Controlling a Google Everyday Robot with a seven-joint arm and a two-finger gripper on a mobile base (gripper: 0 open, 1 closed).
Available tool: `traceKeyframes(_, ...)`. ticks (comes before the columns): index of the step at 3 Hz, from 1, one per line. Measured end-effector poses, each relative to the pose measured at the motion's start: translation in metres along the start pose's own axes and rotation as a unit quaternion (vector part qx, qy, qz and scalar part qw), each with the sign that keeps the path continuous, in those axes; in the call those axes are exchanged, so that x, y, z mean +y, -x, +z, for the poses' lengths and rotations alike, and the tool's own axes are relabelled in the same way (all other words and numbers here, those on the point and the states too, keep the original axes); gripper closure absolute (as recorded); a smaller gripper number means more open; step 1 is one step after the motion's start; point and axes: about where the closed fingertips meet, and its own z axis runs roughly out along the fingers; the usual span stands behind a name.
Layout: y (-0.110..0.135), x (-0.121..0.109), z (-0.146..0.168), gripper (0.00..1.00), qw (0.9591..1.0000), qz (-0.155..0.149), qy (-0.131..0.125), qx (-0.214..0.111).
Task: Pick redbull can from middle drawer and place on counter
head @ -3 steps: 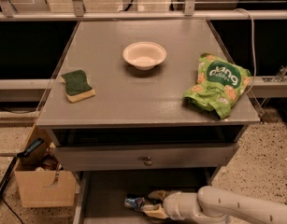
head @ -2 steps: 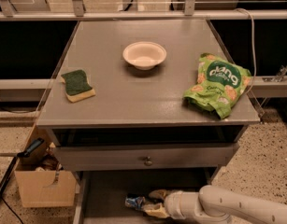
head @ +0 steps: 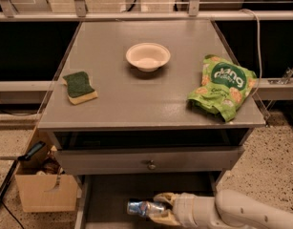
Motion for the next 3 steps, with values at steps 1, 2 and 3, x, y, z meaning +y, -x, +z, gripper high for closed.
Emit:
traceKeyframes(1,0.05,0.029,-0.061,1.0,0.9973,-0.07,-0.009,-0.022)
traceKeyframes(2,0.078,0.052,-0.121,1.0,0.9927,-0.112,-0.03,-0.032)
traceKeyframes(3,0.072,0.06,-0.144,1.0,0.993,-0.103,-0.049,-0.031)
